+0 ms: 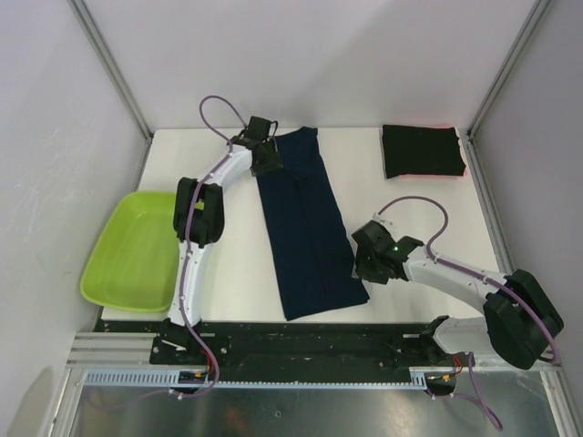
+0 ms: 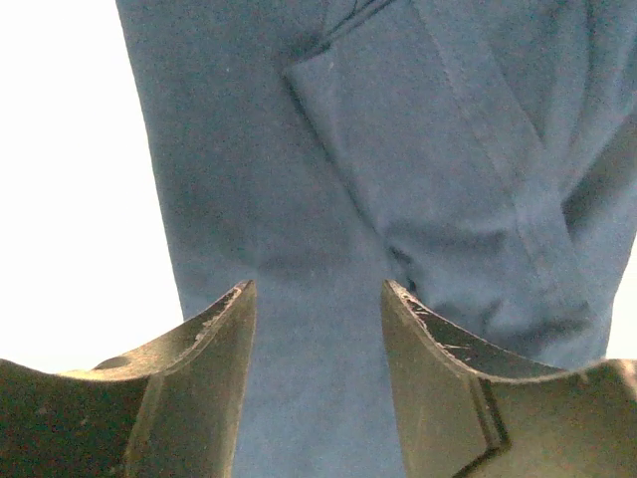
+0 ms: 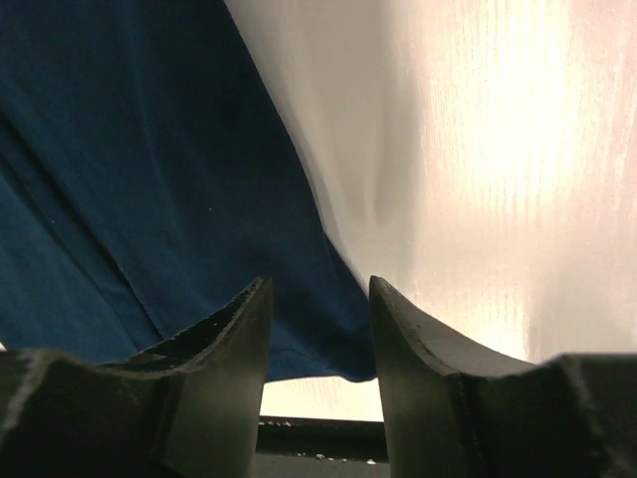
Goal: Fold and stack the t-shirts
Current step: Rotate the tshirt 90 degrees, then grab the bottom of the folded rectangular tshirt with both arms
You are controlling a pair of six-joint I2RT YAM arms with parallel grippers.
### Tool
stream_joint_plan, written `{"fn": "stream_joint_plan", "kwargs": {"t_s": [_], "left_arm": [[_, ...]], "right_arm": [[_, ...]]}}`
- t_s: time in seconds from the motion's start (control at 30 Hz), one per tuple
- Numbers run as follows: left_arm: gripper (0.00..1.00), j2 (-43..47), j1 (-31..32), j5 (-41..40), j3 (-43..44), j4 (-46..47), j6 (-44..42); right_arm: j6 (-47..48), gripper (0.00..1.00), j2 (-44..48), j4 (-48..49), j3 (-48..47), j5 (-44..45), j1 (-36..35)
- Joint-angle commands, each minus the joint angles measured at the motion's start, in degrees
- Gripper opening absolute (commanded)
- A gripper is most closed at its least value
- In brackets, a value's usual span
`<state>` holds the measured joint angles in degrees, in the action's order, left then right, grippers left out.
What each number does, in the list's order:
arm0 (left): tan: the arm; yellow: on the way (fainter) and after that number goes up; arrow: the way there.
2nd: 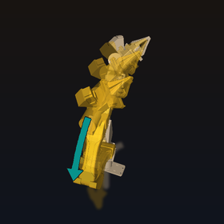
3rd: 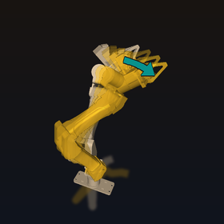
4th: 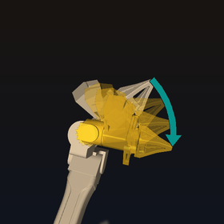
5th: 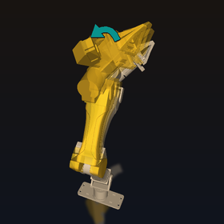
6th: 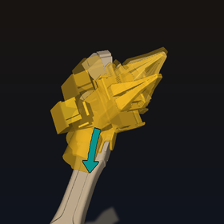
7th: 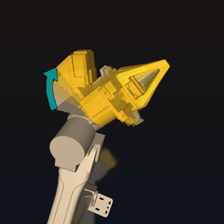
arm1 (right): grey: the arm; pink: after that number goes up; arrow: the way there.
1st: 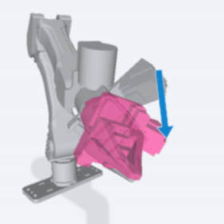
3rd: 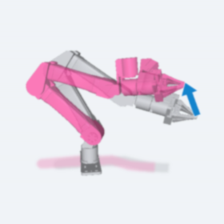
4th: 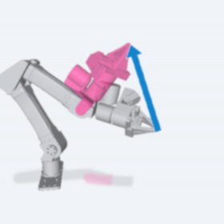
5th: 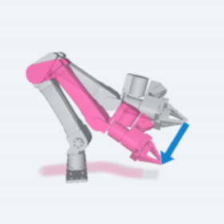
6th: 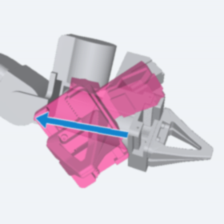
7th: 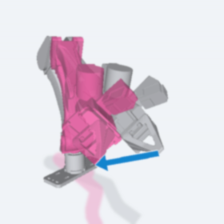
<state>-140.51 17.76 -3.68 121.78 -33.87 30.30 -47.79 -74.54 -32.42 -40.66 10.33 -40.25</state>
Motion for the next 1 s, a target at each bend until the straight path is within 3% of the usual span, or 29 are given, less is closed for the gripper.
{"fn": "stream_joint_plan", "kwargs": {"t_s": [0.0, 0.47, 0.73, 0.97], "left_arm": [[0.58, 12.99, -0.13, 1.53, -2.80, 0.03, -1.90], [0.54, 49.65, 7.33, 3.01, -52.76, 2.98, 6.74], [0.50, 68.14, 13.65, 6.41, -76.09, 3.14, 14.69], [0.47, 74.86, 21.81, 8.06, -85.20, 3.21, 20.66]], "right_arm": [[-0.17, 0.45, 4.41, -0.48, 1.83, -0.72, 0.27], [-8.75, 0.29, 7.37, -0.62, 10.72, -1.16, -7.70], [-11.51, 0.32, 11.31, -1.17, 12.39, -0.23, -9.28], [-10.99, 0.42, 16.72, -2.51, 12.25, 0.31, -8.98]]}}
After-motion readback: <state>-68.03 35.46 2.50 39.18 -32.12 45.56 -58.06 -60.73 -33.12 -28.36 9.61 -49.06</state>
